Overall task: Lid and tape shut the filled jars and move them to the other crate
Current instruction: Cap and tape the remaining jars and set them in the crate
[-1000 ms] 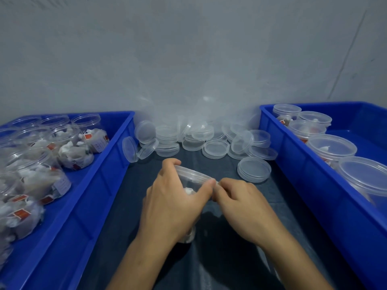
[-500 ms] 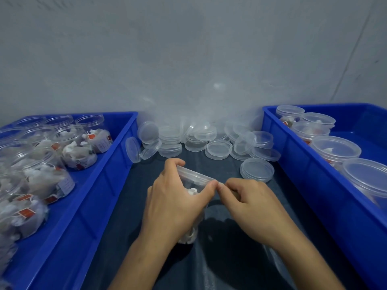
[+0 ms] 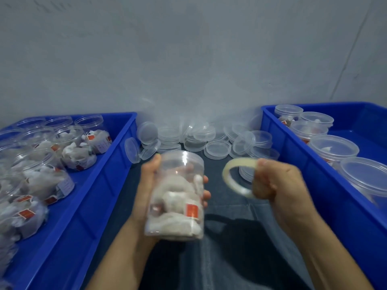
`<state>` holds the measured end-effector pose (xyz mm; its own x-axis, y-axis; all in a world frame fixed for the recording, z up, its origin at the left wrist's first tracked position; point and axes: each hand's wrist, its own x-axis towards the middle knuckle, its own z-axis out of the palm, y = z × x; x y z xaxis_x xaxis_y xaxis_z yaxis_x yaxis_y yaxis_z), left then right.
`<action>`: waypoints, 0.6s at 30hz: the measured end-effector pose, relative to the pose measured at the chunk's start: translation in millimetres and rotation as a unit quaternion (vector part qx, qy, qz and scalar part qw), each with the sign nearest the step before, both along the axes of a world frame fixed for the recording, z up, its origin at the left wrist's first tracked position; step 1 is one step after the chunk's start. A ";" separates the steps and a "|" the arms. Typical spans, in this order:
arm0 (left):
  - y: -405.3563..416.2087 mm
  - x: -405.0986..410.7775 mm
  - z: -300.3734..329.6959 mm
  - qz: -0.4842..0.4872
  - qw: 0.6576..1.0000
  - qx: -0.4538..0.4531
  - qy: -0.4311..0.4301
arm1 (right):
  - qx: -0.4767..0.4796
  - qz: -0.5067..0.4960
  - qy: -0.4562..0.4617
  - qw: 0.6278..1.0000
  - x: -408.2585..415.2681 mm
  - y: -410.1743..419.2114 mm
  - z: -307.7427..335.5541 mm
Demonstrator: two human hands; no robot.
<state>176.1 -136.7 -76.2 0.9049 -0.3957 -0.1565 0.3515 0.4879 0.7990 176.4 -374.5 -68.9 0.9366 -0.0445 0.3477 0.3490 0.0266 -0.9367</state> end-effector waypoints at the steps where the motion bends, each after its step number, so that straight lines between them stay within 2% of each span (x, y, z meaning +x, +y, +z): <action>1: 4.7 0.1 1.1 -0.026 0.999 -0.043 -0.001 | 0.043 0.000 0.007 0.999 1.5 -7.2 -0.5; 3: 3.2 0.1 -0.7 -0.009 0.999 -0.033 -0.024 | -0.019 -0.031 0.002 0.999 3.6 -14.0 -7.5; 4: -3.1 -0.8 -2.7 0.001 1.000 -0.013 -0.019 | -0.107 -0.042 0.001 0.993 5.4 -11.8 -13.1; 6: -17.5 -4.1 -7.6 0.002 1.000 0.014 -0.005 | -0.336 -0.046 0.000 0.941 8.9 -3.3 -26.7; 8: -25.8 -3.4 -9.5 0.018 0.999 0.019 -0.022 | -0.490 -0.010 -0.029 0.871 10.9 5.2 -36.3; 10: -29.0 -2.0 -10.7 0.078 0.995 0.028 -0.059 | -0.530 0.040 -0.042 0.846 13.1 12.2 -41.0; 14: -32.7 2.8 -17.9 0.205 0.961 0.128 -0.137 | -0.545 0.054 -0.034 0.836 17.1 15.8 -49.1; 18: -33.4 4.4 -23.7 0.230 0.946 0.154 -0.167 | -0.516 0.054 -0.035 0.854 16.6 16.8 -44.7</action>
